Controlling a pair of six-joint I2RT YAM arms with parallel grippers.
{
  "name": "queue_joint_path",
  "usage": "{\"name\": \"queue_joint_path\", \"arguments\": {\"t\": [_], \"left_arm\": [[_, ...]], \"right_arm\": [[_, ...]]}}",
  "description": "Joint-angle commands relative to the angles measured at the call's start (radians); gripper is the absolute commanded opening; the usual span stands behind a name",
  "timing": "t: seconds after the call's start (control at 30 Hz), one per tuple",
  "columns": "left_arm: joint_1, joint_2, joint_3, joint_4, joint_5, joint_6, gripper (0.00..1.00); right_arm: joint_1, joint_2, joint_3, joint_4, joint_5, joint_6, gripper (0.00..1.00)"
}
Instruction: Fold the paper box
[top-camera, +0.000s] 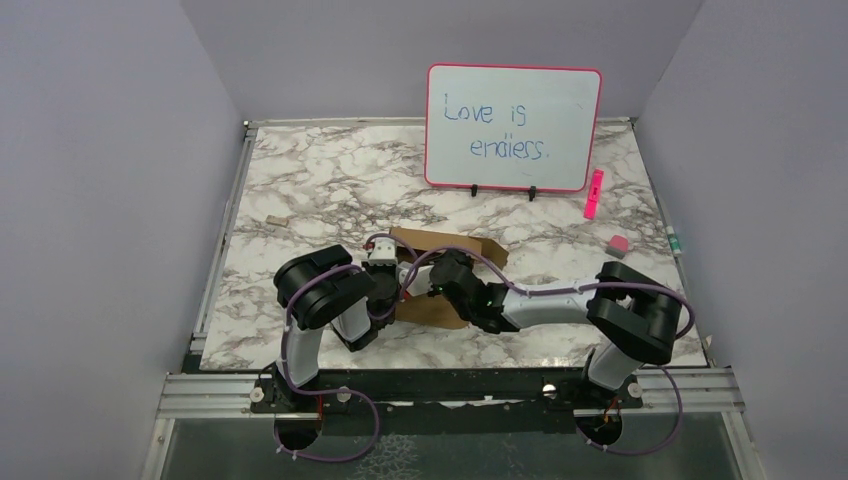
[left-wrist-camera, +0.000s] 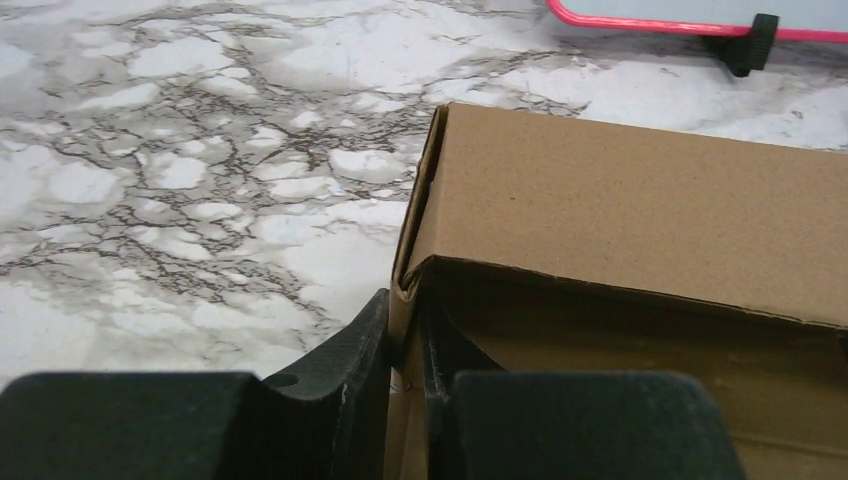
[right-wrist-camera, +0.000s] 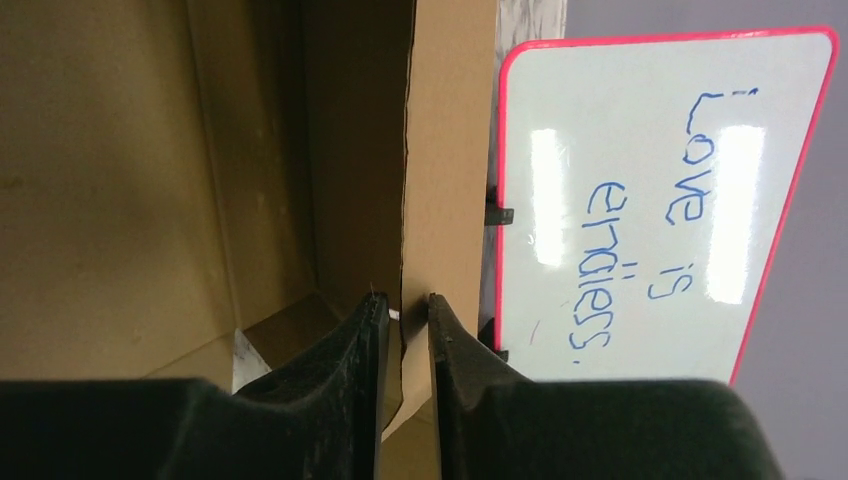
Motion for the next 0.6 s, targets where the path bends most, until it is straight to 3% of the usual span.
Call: {"name": "queue_joint_path", "arguments": {"t": [0.0, 0.2, 0.3, 0.47, 0.57], "left_arm": [[-0.011, 0.035, -0.019, 0.257, -0.143, 0.087, 0.16], [-0.016, 0.036, -0.025, 0.257, -0.134, 0.085, 0.17], [-0.023, 0.028, -0.034, 0.257, -0.133, 0.087, 0.21], [-0.036, -0.001, -0.045, 0.258, -0.132, 0.105, 0.28], [-0.041, -0.009, -0.049, 0.258, -0.132, 0.108, 0.32]], "right_arm": [[0.008, -0.082, 0.029, 0.077, 0.013, 0.219, 0.27], [0.008, -0.128, 0.019, 0.038, 0.052, 0.295, 0.31], [0.008, -0.190, 0.000, 0.027, 0.048, 0.360, 0.43], [0.008, -0.291, -0.003, -0.029, 0.055, 0.487, 0.53], [0.008, -0.342, 0.001, -0.083, 0.030, 0.564, 0.77]]}}
